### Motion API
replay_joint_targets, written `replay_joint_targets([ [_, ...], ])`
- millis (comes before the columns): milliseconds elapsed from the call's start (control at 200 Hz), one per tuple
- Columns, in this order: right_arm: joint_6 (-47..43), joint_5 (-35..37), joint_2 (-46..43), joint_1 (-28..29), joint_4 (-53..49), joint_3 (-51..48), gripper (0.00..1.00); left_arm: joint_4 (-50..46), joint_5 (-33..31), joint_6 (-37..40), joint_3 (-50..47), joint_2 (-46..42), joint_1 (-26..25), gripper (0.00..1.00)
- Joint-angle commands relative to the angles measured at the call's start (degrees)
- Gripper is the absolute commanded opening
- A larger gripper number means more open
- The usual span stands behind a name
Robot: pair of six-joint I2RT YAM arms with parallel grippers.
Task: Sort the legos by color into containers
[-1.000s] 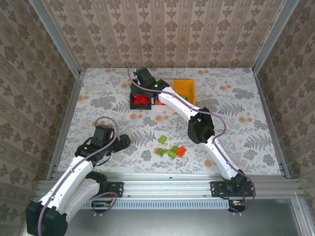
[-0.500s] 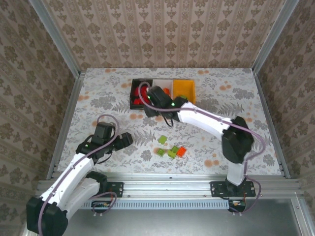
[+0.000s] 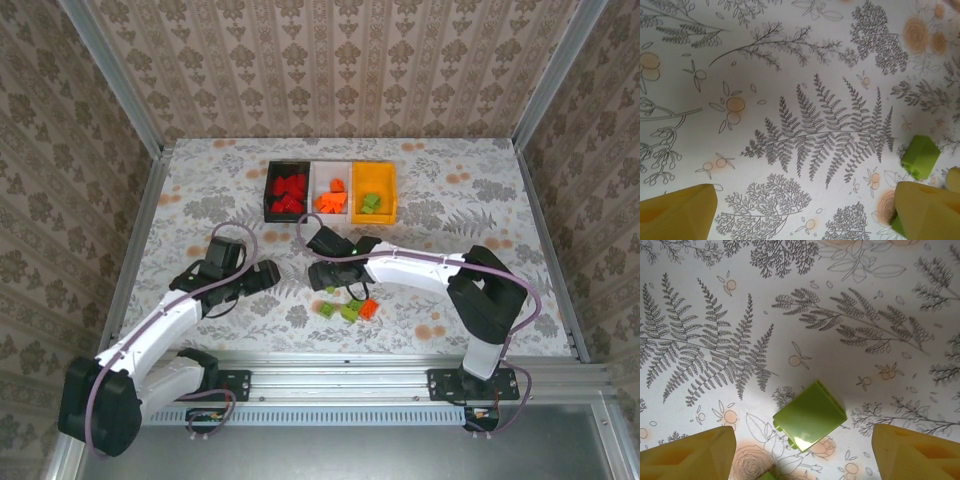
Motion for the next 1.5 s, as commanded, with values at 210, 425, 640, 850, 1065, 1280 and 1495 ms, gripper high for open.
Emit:
replay_joint_targets([
  [210, 9.54, -5.8, 2.97, 0.5, 3.53, -3.27, 0.7, -0.48, -0.84, -0.09, 2.18, 0.63, -0.58, 0.93],
  [425, 9.14, -7.58, 4.43, 0.6, 6.15, -3.02, 0.69, -0.36, -1.11, 0.22, 1.89, 0.95, -0.51, 0.94],
  [640, 6.31, -5.9, 8.42, 0.5, 8.35, 1.02, 0.67, -1.03, -1.46, 0.61, 2.46, 1.24, -0.58, 0.94],
  [850, 3.87, -0.13, 12.89, 0.68, 3.44, 6.0, 0.58, -1.78, -2.1, 0.96, 2.17, 0.62, -0.49, 0.94],
  [1065, 2.28, 4.8, 13.12, 2.03, 1.54, 5.61, 0.34, -1.38, -2.24, 0.96, 1.98, 0.66, -0.49, 0.94],
  [1280, -0.53, 9.56, 7.34, 1.97, 2.76, 4.92, 0.25, -0.88, -1.48, 0.79, 2.85, 1.96, -0.49, 0.94],
  [1495, -8.23, 12.4, 2.98, -8.61, 1.4, 8.46, 0.25, 1.69, 1.07, 0.43, 3.16, 3.33, -3.14, 0.94],
])
